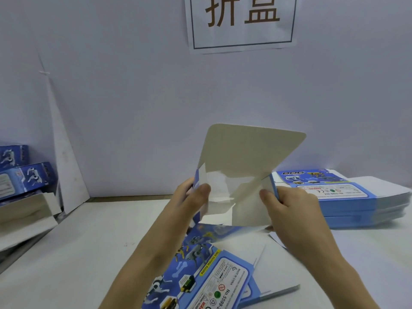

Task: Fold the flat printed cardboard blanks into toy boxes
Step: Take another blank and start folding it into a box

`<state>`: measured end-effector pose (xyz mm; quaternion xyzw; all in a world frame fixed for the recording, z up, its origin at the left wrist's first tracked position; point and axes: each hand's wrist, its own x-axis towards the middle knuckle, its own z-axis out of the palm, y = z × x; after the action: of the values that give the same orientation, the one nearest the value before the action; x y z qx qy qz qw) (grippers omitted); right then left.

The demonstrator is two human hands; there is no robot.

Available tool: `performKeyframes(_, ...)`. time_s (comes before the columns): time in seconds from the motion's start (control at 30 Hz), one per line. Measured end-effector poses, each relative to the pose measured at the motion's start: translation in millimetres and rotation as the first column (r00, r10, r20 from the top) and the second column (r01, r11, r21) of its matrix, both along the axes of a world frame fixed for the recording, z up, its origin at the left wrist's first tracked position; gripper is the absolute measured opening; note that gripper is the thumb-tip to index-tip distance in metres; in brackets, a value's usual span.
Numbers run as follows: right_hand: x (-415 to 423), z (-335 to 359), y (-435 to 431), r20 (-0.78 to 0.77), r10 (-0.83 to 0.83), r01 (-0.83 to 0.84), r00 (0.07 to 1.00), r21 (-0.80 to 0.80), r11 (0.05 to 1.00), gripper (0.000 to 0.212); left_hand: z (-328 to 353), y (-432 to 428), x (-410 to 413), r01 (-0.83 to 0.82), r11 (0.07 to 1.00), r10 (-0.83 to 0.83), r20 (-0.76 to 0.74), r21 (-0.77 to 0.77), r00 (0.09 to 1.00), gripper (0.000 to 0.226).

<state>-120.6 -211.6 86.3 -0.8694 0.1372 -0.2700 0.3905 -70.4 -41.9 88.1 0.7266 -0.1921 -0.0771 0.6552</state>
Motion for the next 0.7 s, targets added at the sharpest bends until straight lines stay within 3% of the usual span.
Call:
performKeyframes(0.17, -3, -1, 7, -0.012, -0.014, 0.012, 1.000, -0.170, 0.985, 0.044, -17, 16, 2, 0.007, 1.000, -0.005, 0.068, -0.025, 0.998, 0.053)
performKeyframes(0.23, -4, -1, 8, 0.018, -0.010, 0.013, 1.000, -0.193, 0.981, 0.046, -19, 17, -1, 0.018, 1.000, -0.017, 0.076, -0.013, 0.997, 0.045)
performKeyframes(0.33, -5, -3, 15, 0.062, 0.009, 0.006, 0.998, -0.252, 0.968, 0.047, -17, 13, -7, -0.206, 0.976, 0.187, 0.222, 0.065, 0.957, 0.019)
performKeyframes(0.43, -4, -5, 22, 0.099, 0.011, 0.022, 0.995, -0.319, 0.948, 0.046, -19, 7, -10, -0.480, 0.871, 0.419, 0.350, 0.107, 0.838, 0.034)
performKeyframes(0.57, 1, -10, 22, 0.071, 0.028, -0.002, 0.997, -0.345, 0.938, 0.036, -18, 4, -16, -0.585, 0.807, 0.501, 0.439, 0.075, 0.746, 0.039)
performKeyframes(0.7, 3, -13, 22, 0.083, 0.043, -0.020, 0.996, -0.261, 0.965, 0.038, -19, 6, -14, -0.647, 0.760, 0.521, 0.529, 0.071, 0.670, 0.042)
